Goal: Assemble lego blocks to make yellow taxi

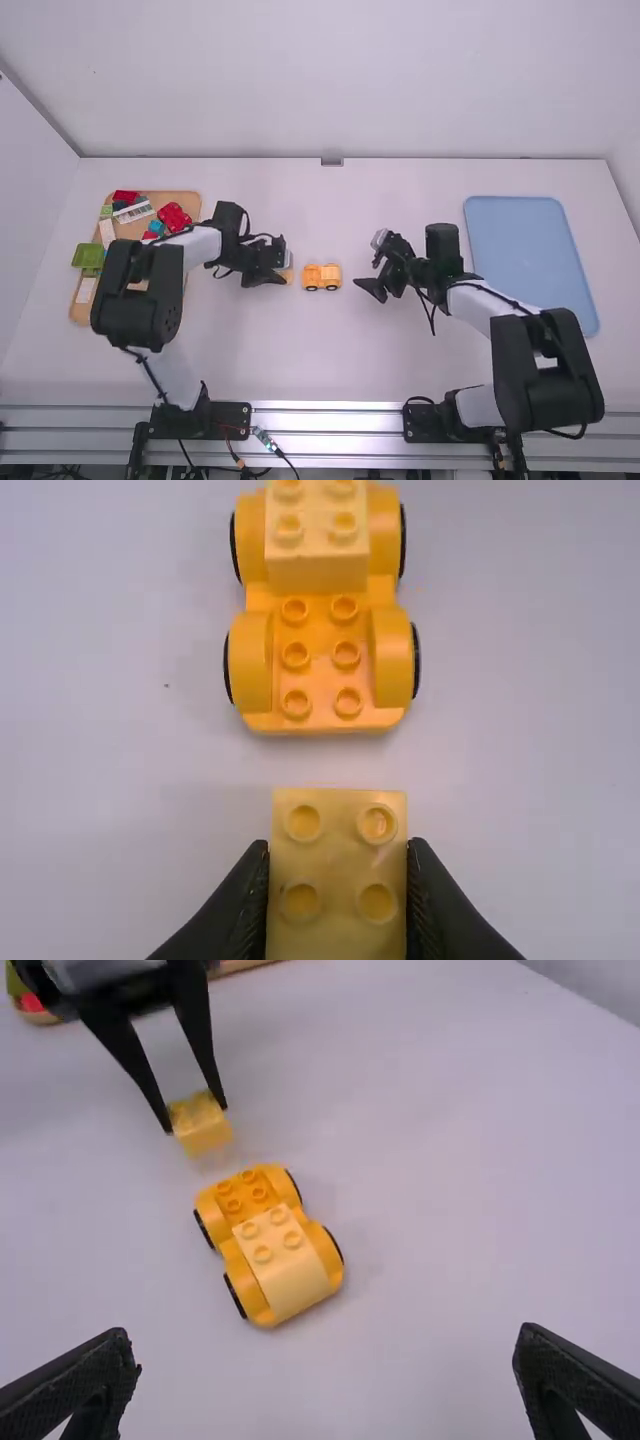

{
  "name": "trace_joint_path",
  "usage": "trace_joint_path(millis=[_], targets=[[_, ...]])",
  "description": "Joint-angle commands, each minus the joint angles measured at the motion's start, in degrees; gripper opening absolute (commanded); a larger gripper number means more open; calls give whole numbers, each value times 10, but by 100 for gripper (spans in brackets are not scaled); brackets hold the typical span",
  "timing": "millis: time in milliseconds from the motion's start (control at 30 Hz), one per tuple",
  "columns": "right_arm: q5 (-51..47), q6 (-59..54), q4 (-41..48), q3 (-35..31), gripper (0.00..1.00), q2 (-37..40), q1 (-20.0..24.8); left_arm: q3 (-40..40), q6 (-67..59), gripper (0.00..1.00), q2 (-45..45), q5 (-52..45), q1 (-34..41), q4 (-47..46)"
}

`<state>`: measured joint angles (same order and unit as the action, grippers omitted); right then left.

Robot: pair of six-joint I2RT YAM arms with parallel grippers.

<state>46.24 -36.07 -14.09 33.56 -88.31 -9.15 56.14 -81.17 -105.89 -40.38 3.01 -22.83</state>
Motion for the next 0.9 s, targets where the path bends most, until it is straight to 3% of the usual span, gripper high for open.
trace_joint_path(millis=[0, 267, 433, 667, 767, 867], targets=[[27, -57, 14, 32, 99, -36, 9, -36, 20, 2, 55, -5, -3, 11], [95, -231, 93, 151, 99, -194, -12, -75, 108, 2, 109, 3, -3, 51], [99, -243, 95, 199, 99, -270, -38, -57, 110, 2, 109, -37, -3, 37], [138, -345, 117, 206, 99, -300, -56, -17, 184, 2, 109, -50, -2, 21], [133, -339, 95, 197, 99, -300, -55, -7, 172, 1, 109, -51, 12, 2], [102, -244, 37, 189, 99, -305, -59, -6, 155, 2, 109, -20, 49, -5]])
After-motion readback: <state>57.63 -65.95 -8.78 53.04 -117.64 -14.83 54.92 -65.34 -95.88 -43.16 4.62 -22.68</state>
